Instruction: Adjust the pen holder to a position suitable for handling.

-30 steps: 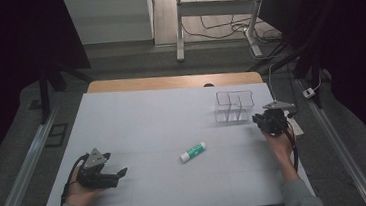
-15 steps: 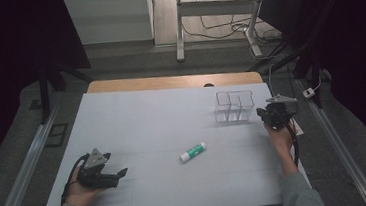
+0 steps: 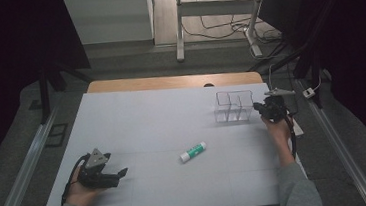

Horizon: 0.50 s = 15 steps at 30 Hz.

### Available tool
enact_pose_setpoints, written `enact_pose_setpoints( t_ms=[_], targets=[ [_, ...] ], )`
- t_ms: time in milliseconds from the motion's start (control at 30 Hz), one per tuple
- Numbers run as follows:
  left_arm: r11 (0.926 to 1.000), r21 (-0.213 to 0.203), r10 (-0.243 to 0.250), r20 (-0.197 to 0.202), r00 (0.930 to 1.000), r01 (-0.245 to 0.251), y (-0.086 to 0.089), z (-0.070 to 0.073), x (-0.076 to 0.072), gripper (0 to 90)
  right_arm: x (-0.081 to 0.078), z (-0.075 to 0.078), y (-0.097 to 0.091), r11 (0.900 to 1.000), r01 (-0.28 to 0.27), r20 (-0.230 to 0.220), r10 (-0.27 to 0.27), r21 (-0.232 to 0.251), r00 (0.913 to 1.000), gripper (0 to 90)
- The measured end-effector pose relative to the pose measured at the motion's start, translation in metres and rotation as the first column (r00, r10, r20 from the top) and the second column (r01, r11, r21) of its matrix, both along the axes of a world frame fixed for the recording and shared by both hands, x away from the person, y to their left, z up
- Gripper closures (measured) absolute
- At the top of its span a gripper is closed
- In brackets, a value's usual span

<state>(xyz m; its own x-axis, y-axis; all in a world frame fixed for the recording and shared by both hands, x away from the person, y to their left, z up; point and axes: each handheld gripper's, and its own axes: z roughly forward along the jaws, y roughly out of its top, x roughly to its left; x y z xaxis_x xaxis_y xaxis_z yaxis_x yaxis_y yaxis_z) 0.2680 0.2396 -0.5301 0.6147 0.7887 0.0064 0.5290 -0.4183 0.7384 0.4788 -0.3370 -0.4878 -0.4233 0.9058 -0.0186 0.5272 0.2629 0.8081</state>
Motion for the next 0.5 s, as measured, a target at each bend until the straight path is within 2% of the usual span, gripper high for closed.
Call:
enact_pose_setpoints(
  t_ms=[500],
  targets=[
    [0.9999,0.016,0.005,-0.003,1.0,-0.005,-0.0017,-0.001,0.0002,14.7,0.0092,-0.0046,0.004,0.9991,-0.043,-0.015,0.043,0.003,0.999,89.5]
  ],
)
